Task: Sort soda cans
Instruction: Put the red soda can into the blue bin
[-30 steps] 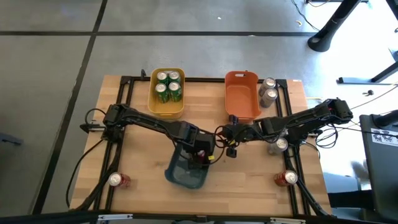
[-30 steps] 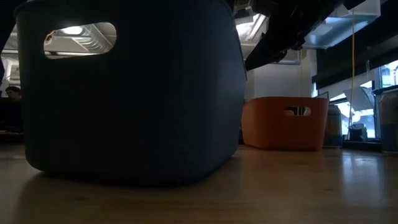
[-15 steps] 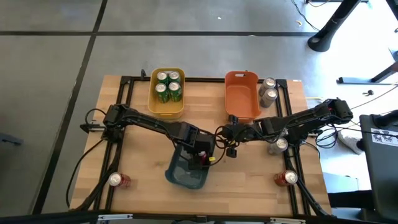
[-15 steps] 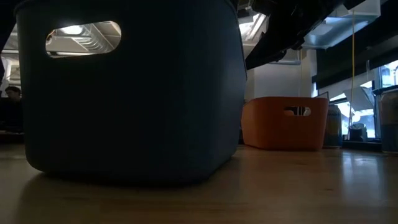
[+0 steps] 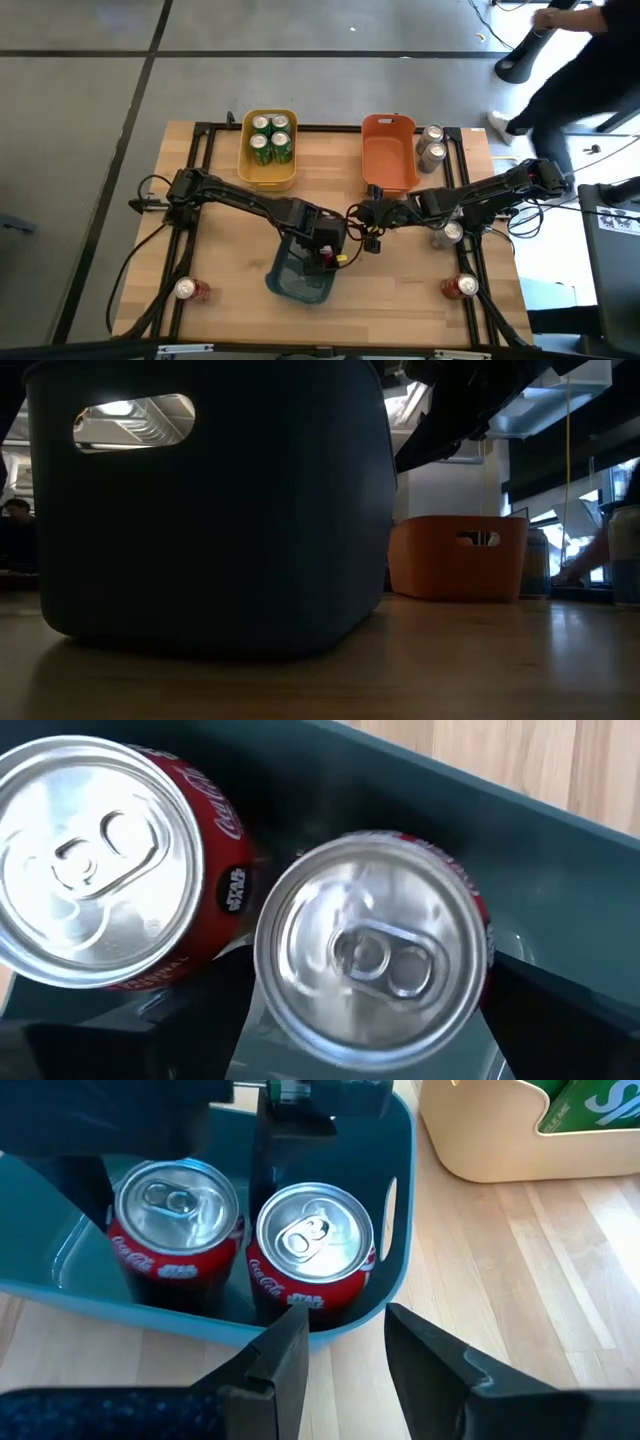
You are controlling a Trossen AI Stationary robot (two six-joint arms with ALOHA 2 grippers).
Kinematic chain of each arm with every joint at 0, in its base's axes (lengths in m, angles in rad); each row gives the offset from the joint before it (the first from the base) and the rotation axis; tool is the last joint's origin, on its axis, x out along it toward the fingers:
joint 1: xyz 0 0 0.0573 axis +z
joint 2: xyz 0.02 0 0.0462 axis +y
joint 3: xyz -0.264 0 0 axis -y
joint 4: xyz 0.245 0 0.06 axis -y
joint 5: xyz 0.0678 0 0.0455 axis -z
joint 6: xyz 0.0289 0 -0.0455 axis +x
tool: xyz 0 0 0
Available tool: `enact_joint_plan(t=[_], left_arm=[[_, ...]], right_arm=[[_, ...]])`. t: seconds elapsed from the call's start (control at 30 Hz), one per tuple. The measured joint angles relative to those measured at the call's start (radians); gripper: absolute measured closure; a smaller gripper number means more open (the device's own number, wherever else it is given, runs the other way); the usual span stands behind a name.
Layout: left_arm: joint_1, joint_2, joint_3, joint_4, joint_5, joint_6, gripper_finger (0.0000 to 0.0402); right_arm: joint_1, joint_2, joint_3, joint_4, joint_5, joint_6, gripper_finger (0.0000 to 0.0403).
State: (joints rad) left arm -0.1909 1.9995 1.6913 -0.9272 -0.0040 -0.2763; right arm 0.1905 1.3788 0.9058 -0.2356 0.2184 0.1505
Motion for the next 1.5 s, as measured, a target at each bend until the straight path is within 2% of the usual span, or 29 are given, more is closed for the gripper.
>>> enact_joint_plan(t=[0.33,1.0,1.23,1.5], left_arm=[[-0.008,0.000,0.007,-0.005,-0.007,0.067,0.0042],[-0.037,-0.035,0.010,-0.039,-0.011,0.063,0.0039],[-0.044,-0.138,0.010,-0.096,-0.037,0.021,0.0039],[-0.109,-0.298,0.011,-0.298,-0.096,-0.139,0.0039]], right_arm=[[0.000,0.000,0.000,0.003,0.001,0.000,0.0272],[0.000,0.000,0.000,-0.001,-0.001,0.000,0.0272],[0.000,0.001,0.000,-0.001,-0.004,0.001,0.0272],[-0.001,0.001,0.000,-0.001,-0.006,0.001,0.0272]])
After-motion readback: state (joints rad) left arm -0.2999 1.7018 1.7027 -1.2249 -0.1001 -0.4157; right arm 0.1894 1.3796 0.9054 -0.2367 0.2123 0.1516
